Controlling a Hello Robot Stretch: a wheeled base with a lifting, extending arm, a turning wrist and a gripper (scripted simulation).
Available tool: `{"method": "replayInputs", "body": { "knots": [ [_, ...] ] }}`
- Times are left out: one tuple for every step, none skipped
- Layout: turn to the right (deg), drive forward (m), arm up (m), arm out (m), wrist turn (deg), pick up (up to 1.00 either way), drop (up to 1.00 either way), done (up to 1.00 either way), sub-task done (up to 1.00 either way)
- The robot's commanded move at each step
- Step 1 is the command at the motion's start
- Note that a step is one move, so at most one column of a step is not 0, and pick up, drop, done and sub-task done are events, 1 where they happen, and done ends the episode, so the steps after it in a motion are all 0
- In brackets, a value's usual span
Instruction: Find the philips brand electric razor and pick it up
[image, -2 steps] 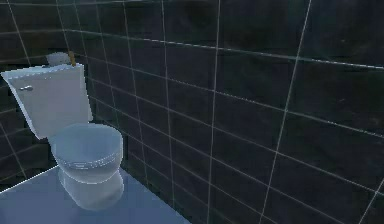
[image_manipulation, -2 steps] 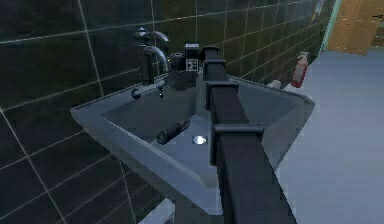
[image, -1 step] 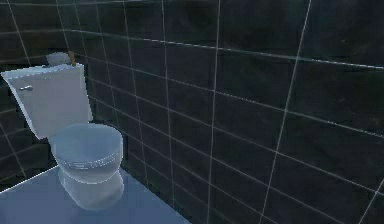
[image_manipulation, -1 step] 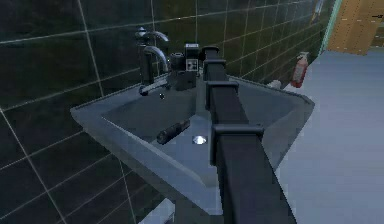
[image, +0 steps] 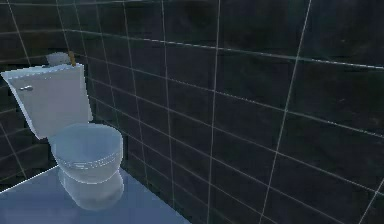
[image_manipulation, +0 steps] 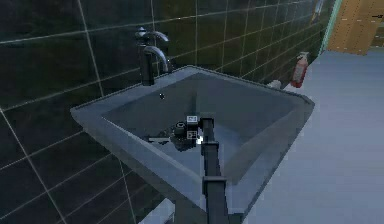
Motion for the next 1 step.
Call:
{"method": "replayInputs", "body": {
  "knots": [
    [0.0,0.0,0.0,0.0,0.0,1.0,0.0,0.0,0.0]
  ]
}}
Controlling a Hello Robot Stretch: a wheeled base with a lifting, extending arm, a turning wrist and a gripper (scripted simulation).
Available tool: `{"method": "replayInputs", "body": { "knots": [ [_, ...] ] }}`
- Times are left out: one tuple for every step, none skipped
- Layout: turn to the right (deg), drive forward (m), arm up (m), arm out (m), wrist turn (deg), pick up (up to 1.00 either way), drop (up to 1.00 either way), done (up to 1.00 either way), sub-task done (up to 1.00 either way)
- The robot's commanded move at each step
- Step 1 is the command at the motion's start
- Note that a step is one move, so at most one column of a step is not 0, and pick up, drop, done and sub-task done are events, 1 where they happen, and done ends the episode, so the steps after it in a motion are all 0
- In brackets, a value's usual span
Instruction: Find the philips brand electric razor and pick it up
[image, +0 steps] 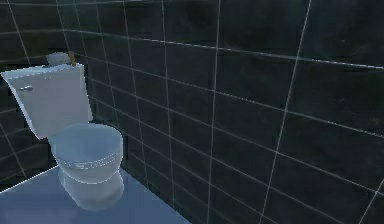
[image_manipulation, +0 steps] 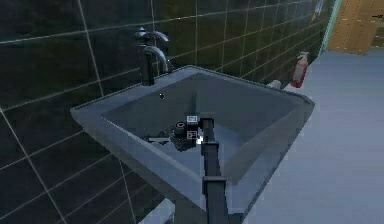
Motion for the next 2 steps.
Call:
{"method": "replayInputs", "body": {
  "knots": [
    [0.0,0.0,0.1,0.0,0.0,0.0,0.0,0.0,0.0],
    [0.0,0.0,0.0,0.0,0.0,0.0,0.0,1.0,0.0]
  ]
}}
